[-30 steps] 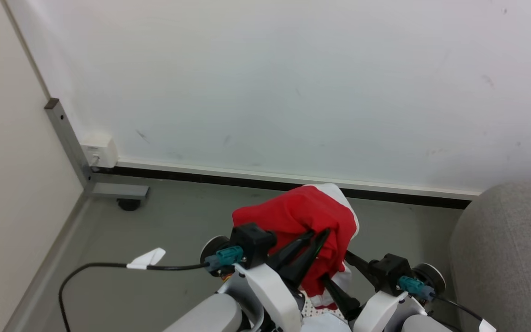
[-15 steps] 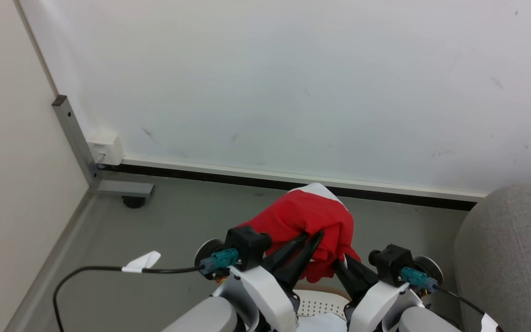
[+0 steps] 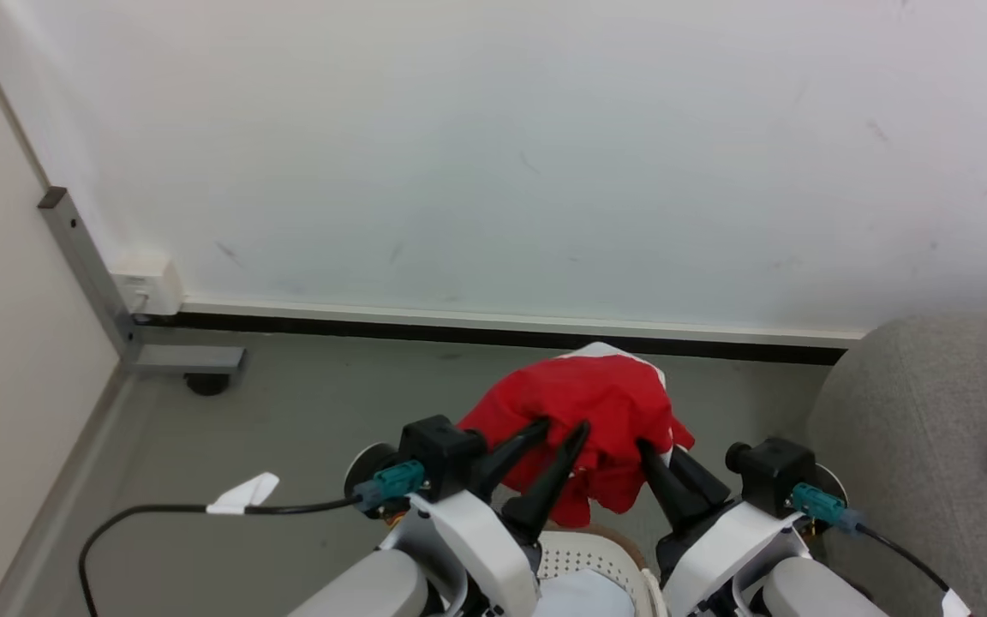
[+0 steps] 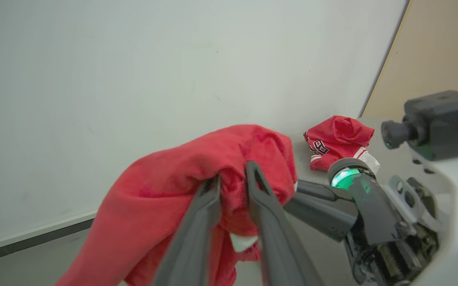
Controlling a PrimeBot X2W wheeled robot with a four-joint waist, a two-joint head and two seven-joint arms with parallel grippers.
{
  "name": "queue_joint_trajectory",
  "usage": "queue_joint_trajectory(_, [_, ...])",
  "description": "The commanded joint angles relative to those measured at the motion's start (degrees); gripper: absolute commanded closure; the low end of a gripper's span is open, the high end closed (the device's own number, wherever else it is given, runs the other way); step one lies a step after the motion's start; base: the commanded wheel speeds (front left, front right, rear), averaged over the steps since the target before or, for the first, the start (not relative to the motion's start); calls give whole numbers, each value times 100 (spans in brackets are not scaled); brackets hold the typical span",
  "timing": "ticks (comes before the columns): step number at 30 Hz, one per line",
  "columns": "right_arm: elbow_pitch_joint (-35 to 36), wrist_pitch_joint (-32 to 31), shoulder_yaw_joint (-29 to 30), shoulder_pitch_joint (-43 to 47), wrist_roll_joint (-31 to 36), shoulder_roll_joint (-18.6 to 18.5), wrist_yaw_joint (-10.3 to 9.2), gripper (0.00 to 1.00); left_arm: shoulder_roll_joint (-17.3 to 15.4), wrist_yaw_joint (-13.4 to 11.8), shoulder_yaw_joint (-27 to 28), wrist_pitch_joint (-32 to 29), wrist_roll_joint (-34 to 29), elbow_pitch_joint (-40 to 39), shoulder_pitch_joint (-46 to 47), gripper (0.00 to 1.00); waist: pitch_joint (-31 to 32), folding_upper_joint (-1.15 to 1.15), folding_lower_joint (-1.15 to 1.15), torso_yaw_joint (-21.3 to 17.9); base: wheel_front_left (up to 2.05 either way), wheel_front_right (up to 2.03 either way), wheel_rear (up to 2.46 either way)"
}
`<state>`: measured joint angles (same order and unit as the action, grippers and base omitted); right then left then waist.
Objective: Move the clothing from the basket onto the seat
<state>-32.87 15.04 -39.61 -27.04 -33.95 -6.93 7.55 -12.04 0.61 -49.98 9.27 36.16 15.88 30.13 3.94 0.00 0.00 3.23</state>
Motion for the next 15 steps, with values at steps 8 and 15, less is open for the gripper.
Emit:
queue_joint_trajectory(8, [484, 19, 628, 137, 75, -208, -13, 100, -114, -30, 3, 149, -19, -72, -150, 0, -136, 0, 0, -687, 0, 0, 0])
queue_joint_trajectory(15, [957, 19, 1189, 187, 371, -450, -13, 100, -109, -25, -9, 307, -107, -131, -151, 0, -233, 0, 0, -1442, 0, 0, 0])
